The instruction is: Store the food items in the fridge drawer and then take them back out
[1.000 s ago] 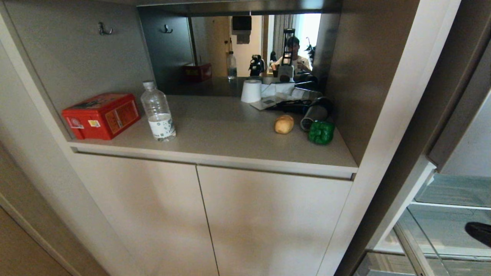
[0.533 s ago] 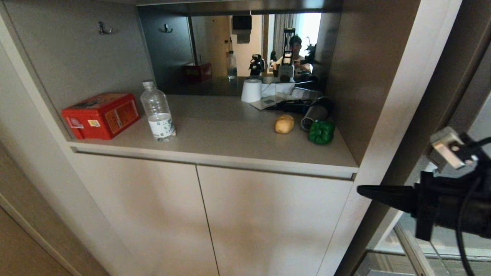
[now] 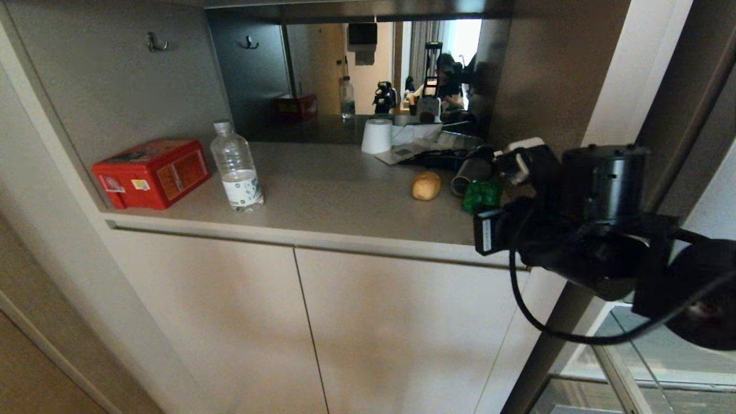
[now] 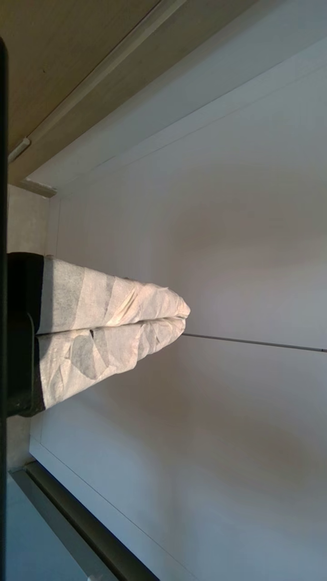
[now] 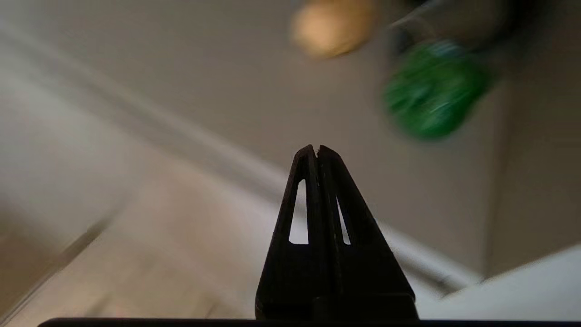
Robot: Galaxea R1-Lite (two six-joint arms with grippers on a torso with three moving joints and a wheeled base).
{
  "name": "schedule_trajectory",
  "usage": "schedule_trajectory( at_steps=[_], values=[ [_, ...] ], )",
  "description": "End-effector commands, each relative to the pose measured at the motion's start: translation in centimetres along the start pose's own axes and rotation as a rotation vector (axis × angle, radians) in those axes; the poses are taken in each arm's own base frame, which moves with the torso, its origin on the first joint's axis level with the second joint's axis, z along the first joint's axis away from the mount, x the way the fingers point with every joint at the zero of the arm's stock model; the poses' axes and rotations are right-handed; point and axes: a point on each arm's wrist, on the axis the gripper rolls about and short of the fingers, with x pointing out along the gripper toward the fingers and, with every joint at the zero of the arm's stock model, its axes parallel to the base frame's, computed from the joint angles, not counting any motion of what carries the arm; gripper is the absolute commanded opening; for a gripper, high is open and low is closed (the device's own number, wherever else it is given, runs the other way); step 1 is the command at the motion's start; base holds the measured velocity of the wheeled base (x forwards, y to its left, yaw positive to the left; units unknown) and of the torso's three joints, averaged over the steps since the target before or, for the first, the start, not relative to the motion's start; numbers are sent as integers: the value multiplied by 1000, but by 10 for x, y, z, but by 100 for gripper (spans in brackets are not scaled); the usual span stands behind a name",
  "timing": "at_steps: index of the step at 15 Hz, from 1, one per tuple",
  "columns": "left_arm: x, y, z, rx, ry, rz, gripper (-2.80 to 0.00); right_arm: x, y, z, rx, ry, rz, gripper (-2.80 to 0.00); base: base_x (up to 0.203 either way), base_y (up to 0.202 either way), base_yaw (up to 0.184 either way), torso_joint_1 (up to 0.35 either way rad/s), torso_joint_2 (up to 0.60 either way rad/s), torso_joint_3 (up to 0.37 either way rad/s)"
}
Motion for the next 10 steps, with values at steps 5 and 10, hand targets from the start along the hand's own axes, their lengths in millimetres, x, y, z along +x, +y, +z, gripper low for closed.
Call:
schedule_trajectory(
  at_steps=[5, 10],
  values=[
    [0, 0, 0, 1, 2, -1, -280, 58, 20, 14, 6, 10, -227, 0, 0, 0, 0, 0, 0, 0],
    [0, 0, 0, -1, 2, 0, -280, 111, 35, 7, 19, -1, -453, 0, 0, 0, 0, 0, 0, 0]
  ],
)
